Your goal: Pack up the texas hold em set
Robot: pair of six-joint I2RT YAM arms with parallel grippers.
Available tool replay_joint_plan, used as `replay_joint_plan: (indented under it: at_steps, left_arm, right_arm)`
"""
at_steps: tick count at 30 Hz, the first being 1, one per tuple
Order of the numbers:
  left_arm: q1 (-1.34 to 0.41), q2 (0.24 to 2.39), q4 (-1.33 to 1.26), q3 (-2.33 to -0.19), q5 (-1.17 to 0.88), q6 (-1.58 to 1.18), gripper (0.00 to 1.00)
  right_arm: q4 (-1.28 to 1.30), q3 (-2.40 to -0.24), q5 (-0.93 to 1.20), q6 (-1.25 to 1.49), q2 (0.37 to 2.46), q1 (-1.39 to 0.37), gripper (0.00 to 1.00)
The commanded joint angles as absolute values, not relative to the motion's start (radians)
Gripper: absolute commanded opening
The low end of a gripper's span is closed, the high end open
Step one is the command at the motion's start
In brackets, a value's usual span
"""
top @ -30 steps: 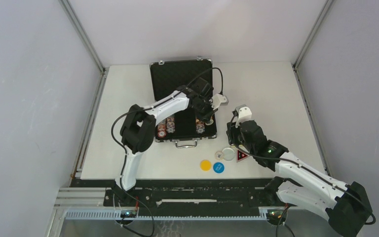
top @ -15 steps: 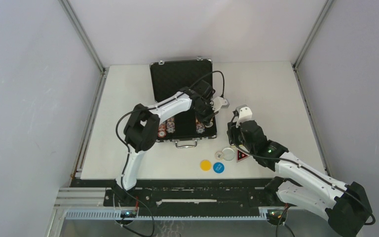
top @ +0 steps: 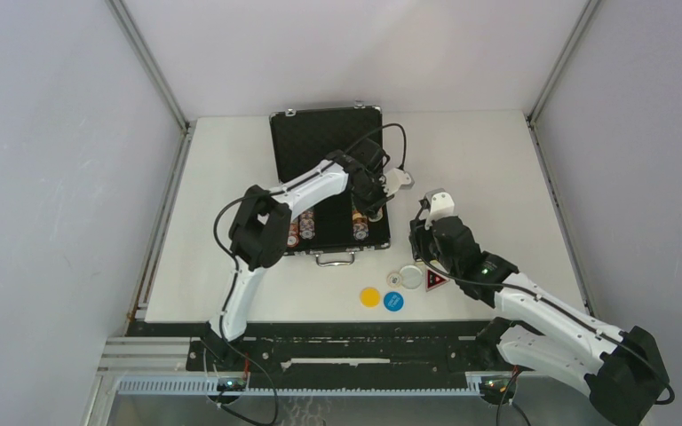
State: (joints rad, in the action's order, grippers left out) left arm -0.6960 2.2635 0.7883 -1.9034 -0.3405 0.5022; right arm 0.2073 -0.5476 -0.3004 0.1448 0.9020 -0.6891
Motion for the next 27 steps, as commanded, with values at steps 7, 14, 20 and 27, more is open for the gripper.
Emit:
replay_joint_plan:
  at_steps: [7,14,20,27]
  left_arm:
    - [-0.673,2.287,0.834,-1.972,-0.345,0.568,0.00]
    - [-0.673,2.248,0.822,-1.937,-0.330,0.577,0.03]
    - [-0.673,2.253,0.822,-1.957,-0.286,0.561,0.10]
    - [-0.673,2.243,0.822,-1.953,-0.291,0.554,0.19]
  right_arm:
    - [0.155,-0.546,-0.284,0.158,0.918,-0.678,0.56]
    - [0.152,-0.543,-0.276,0.158,0.918,-0.676,0.56]
    - [0.140,-0.535,-0.274,0.155,0.924,-0.674,0.56]
    - [0.126,-0.527,-0.264,0.155,0.938,-0.669,0.56]
